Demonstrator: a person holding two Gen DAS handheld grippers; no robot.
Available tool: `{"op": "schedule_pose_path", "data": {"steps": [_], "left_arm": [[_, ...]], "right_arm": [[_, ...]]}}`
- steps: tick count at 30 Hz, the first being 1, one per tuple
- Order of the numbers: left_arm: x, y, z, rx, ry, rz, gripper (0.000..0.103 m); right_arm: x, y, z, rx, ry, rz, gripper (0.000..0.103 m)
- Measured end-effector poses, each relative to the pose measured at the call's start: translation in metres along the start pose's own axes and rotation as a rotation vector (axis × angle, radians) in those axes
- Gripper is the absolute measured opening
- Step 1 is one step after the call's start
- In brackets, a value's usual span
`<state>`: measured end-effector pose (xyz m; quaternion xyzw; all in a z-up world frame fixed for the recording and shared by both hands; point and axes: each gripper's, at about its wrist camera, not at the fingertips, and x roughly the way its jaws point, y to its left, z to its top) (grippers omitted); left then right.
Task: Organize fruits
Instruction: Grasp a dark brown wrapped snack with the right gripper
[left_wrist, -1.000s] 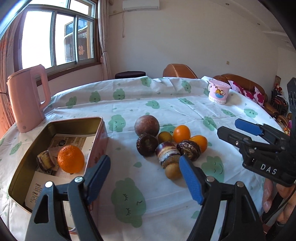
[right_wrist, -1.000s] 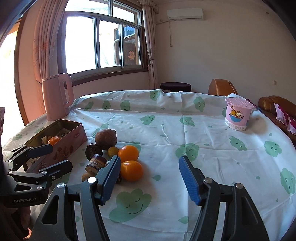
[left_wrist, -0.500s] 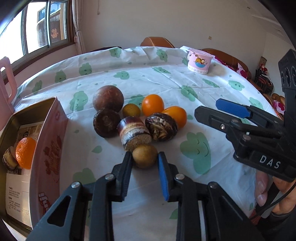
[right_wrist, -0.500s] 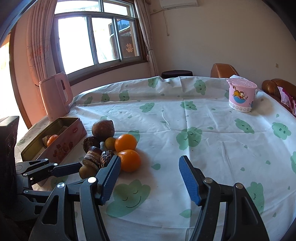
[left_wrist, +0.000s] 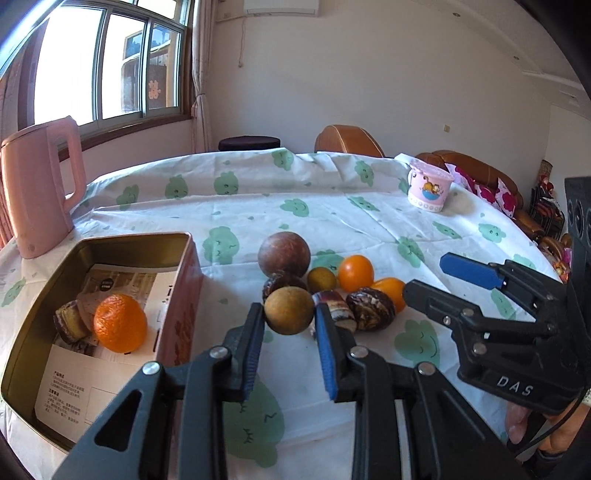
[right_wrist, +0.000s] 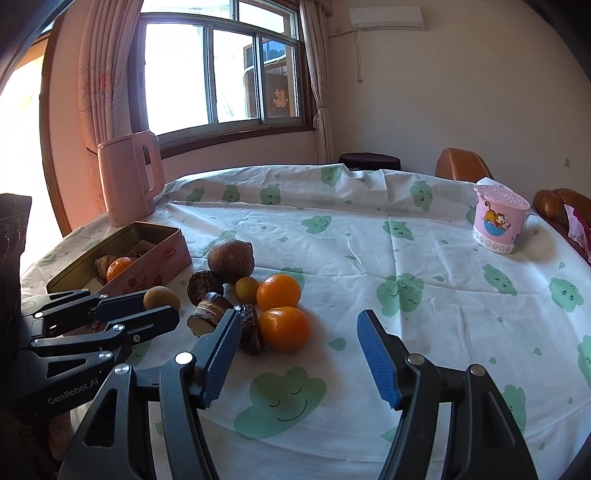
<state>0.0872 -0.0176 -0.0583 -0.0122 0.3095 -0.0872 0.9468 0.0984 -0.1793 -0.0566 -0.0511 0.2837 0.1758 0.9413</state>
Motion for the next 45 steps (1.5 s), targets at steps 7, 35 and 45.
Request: {"op": "schedule_pose_path", "data": {"steps": [7, 35, 45], "left_arm": [[0.006, 0.008, 0.008, -0.015, 0.005, 0.004, 0.029], [-0.014, 0.010, 0.007, -0.024, -0.097, 0.018, 0.029], [-0.021, 0.009, 0.005, -0.021, -0.136, 0.037, 0.029]], "right_arm": [[0.019, 0.029, 0.005, -0.094, 0.071, 0.049, 0.043], [0.015, 0.036, 0.002, -0.113, 0.053, 0.056, 0.023], [0.006, 0.034, 0.001, -0.102, -0.008, 0.063, 0.023]]}}
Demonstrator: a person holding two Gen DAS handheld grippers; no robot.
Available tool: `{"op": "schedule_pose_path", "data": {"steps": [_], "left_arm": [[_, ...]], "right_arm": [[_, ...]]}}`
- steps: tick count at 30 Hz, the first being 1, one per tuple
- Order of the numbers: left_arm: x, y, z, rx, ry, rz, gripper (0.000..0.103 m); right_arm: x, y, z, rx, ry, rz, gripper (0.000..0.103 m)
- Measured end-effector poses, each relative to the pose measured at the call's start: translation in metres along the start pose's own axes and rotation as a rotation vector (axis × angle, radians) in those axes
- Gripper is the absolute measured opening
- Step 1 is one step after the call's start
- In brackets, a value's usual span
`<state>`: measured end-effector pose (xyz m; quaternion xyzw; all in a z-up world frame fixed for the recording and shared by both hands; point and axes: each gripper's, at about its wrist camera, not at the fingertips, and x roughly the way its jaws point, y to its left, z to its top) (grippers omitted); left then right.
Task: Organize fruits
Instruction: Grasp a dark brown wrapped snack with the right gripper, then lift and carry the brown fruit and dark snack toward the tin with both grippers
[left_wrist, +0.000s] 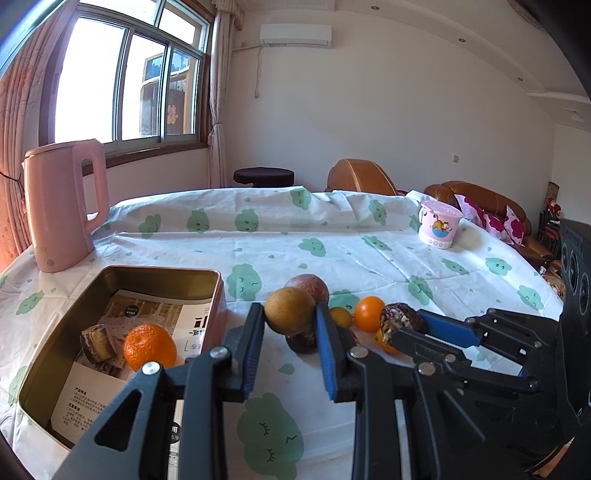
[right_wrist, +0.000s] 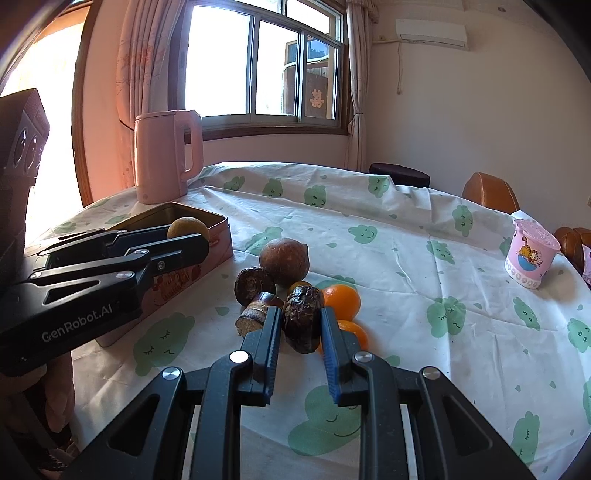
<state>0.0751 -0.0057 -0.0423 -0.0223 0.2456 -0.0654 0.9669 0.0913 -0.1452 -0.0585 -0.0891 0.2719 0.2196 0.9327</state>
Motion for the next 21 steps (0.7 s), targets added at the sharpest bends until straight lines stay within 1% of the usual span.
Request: {"op": "schedule_pose_path", "data": {"steps": [21], "left_arm": [[-0.011, 0.000, 0.000, 0.005, -0.061, 0.029, 0.029]], "right_arm": [[-0.019, 0.001, -0.002, -0.003, -0.110, -0.012, 0.023]]}}
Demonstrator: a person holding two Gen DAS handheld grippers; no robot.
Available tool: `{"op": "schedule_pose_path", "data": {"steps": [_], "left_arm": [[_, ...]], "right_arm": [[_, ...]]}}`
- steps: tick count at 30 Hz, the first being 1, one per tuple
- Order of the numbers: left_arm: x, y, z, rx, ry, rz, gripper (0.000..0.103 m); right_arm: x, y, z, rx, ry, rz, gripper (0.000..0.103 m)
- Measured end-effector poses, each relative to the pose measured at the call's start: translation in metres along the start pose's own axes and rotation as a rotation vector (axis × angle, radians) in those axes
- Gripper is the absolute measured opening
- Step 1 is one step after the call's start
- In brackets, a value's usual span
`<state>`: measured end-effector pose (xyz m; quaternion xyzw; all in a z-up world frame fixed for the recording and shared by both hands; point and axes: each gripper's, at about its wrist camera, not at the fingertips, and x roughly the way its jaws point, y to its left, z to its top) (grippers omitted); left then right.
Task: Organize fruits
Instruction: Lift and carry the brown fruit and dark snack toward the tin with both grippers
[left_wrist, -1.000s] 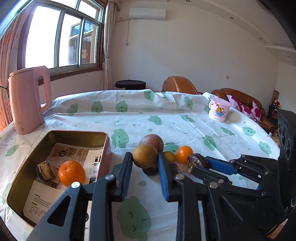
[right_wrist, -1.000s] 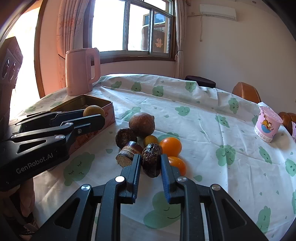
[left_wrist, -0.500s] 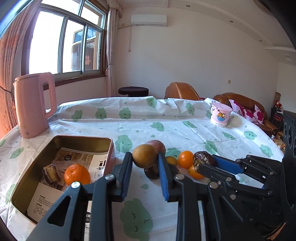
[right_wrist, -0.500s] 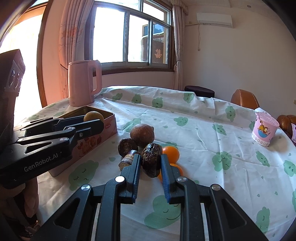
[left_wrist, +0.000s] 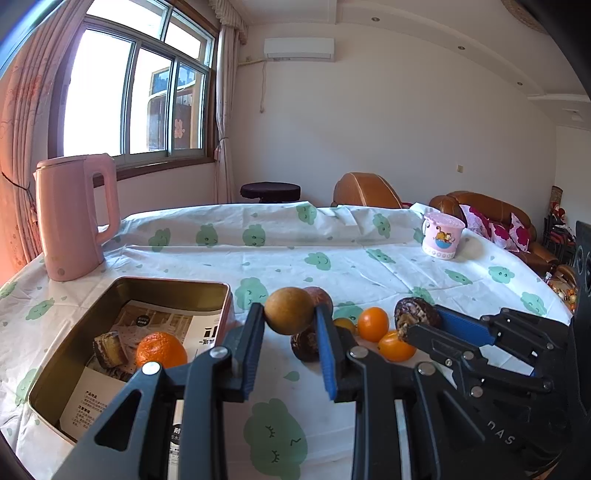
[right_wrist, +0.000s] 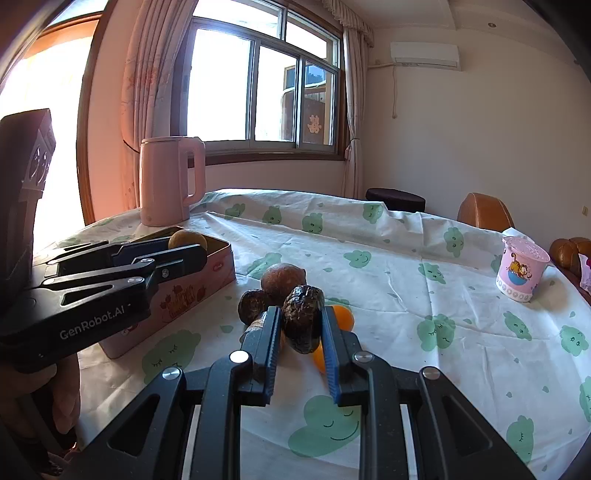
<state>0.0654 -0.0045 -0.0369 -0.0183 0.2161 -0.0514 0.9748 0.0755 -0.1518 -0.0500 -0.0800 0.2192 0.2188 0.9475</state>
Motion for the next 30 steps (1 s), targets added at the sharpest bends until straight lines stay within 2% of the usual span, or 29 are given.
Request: {"op": "schedule_pose_path", "data": {"steps": [30], "left_arm": [[-0.016, -0.003, -0.001, 0.023, -0.090, 0.038, 0.029]], "right_arm": [[-0.024, 0.005, -0.003, -0.021, -0.129, -0.022, 0.023]]}}
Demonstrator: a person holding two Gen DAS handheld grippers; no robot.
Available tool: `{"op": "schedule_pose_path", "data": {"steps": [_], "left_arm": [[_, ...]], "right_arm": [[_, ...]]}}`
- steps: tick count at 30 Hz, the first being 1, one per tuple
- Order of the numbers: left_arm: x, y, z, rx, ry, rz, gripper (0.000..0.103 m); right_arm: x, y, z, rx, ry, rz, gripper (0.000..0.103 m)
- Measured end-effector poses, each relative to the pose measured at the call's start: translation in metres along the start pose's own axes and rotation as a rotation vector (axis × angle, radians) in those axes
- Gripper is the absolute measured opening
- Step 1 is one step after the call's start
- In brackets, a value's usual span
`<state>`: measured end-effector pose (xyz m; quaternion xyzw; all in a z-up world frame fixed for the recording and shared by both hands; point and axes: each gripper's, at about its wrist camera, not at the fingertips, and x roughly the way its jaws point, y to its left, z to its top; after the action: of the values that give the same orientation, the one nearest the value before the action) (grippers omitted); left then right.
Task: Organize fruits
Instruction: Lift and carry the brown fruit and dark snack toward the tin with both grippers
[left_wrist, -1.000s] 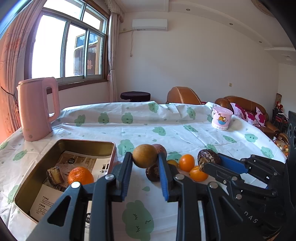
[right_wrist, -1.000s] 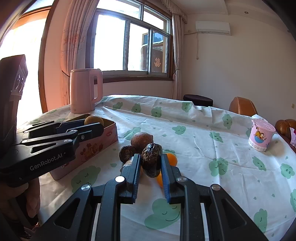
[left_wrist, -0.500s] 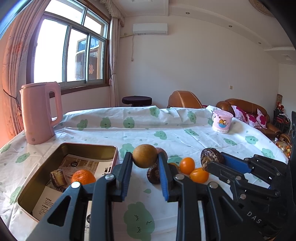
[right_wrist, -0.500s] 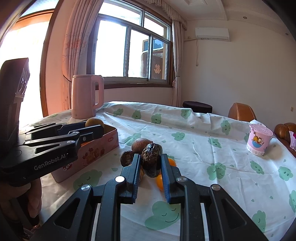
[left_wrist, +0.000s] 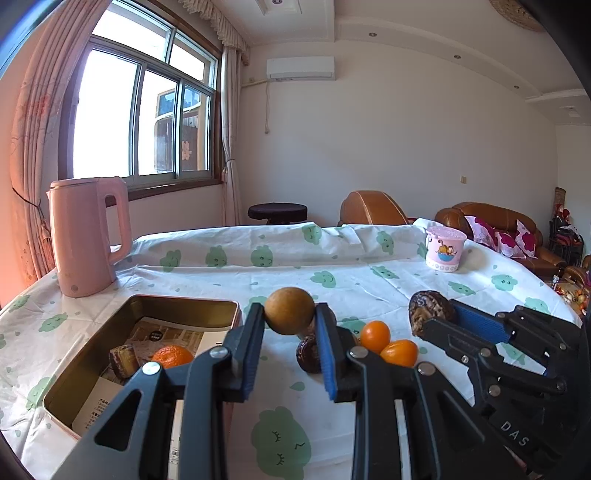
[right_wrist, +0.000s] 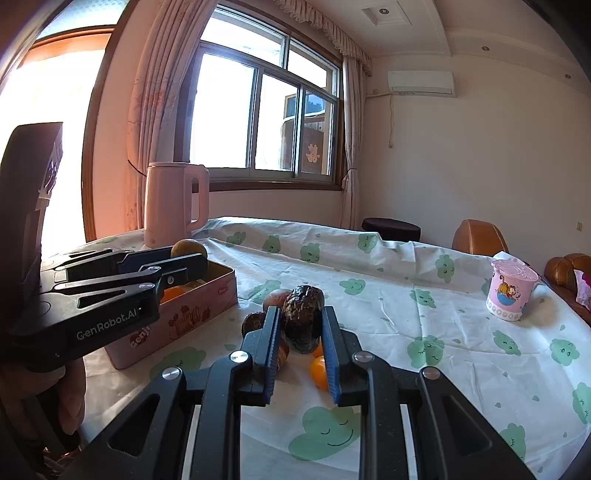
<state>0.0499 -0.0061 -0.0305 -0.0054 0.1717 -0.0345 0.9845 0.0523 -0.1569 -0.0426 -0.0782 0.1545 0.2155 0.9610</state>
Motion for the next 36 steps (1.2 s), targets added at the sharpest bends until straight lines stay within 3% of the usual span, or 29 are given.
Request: {"op": "schedule_pose_path", "data": {"steps": [19, 36], "left_arm": [[-0.009, 0.009, 0.001, -0.007, -0.014, 0.028, 0.029], [-0.009, 0.068, -0.001, -0.068, 0.037, 0.128, 0.029]], "right_arm": [[-0.005, 0.006, 0.005, -0.027, -0.029, -0.013, 0.023], [0.014, 0.044, 0.039, -0.110, -0.045, 0.077, 0.023]]}}
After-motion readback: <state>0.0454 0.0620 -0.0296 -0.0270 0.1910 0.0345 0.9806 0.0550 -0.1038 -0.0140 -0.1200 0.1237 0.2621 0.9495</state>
